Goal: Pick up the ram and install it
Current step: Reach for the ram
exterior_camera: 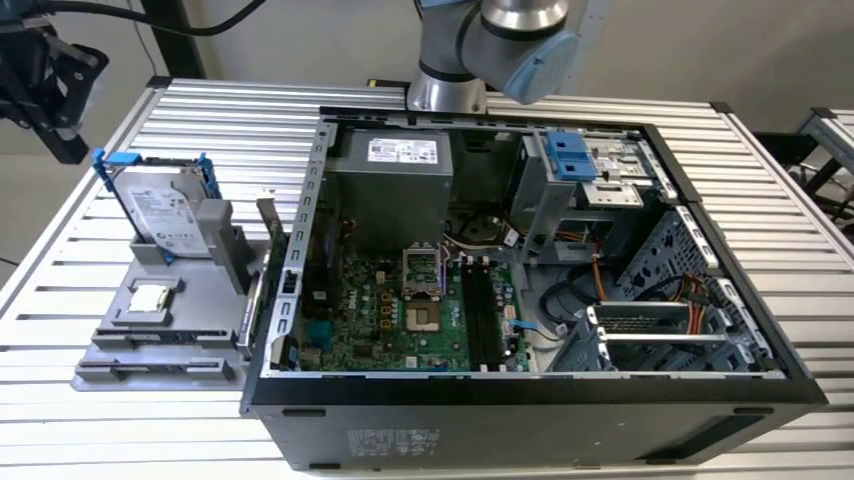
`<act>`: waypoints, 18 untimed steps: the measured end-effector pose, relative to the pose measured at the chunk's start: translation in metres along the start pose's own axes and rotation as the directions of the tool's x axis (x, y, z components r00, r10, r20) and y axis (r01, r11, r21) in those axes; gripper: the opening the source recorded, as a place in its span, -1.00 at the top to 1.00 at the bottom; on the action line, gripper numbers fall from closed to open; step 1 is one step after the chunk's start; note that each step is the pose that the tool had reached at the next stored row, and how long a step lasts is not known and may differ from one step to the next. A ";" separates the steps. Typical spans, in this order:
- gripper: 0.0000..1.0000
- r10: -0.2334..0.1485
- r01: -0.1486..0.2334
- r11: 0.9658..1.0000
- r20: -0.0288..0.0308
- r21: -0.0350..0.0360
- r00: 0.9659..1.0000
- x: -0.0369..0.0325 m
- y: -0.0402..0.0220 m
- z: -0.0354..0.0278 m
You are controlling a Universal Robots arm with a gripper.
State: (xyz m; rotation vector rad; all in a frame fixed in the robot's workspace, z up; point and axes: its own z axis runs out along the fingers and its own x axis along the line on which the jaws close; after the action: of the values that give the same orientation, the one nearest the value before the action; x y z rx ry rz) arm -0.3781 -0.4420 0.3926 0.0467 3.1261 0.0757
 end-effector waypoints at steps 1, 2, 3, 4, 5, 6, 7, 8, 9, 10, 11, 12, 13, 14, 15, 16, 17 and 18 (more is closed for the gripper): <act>1.00 -0.001 0.001 1.000 0.000 0.000 1.000 -0.0006 -0.0016 -0.0001; 1.00 -0.002 0.002 1.000 0.000 0.000 1.000 -0.0011 -0.0030 -0.0001; 1.00 -0.003 0.003 1.000 0.000 0.000 1.000 -0.0017 -0.0046 -0.0002; 1.00 -0.004 0.004 1.000 0.000 0.000 1.000 -0.0022 -0.0060 -0.0002; 1.00 -0.006 0.006 1.000 0.000 0.000 1.000 -0.0026 -0.0075 -0.0003; 1.00 -0.007 0.007 1.000 0.000 0.000 1.000 -0.0031 -0.0090 -0.0004; 1.00 -0.008 0.008 1.000 0.000 0.000 1.000 -0.0034 -0.0107 -0.0004; 1.00 -0.010 0.010 1.000 0.000 0.000 1.000 -0.0035 -0.0122 -0.0005; 1.00 -0.012 0.012 1.000 -0.001 0.000 1.000 -0.0036 -0.0139 -0.0006; 1.00 -0.014 0.014 1.000 -0.001 0.000 1.000 -0.0036 -0.0153 -0.0007; 1.00 -0.017 0.017 1.000 -0.001 0.000 1.000 -0.0037 -0.0171 -0.0007; 1.00 -0.018 0.018 1.000 -0.001 0.000 1.000 -0.0037 -0.0191 -0.0008; 1.00 -0.019 0.019 1.000 -0.001 0.000 1.000 -0.0038 -0.0212 -0.0009; 1.00 -0.020 0.020 1.000 -0.001 0.000 1.000 -0.0039 -0.0235 -0.0010; 1.00 -0.021 0.021 1.000 -0.001 0.000 1.000 -0.0039 -0.0258 -0.0011; 1.00 -0.021 0.021 1.000 -0.001 0.000 1.000 -0.0040 -0.0283 -0.0012; 1.00 -0.022 0.022 1.000 -0.001 0.000 1.000 -0.0040 -0.0308 -0.0013; 1.00 -0.022 0.022 1.000 -0.001 0.000 1.000 -0.0041 -0.0335 -0.0014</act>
State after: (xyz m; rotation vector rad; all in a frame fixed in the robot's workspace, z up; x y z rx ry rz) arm -0.3749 -0.4756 0.3925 0.0118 3.1269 0.0760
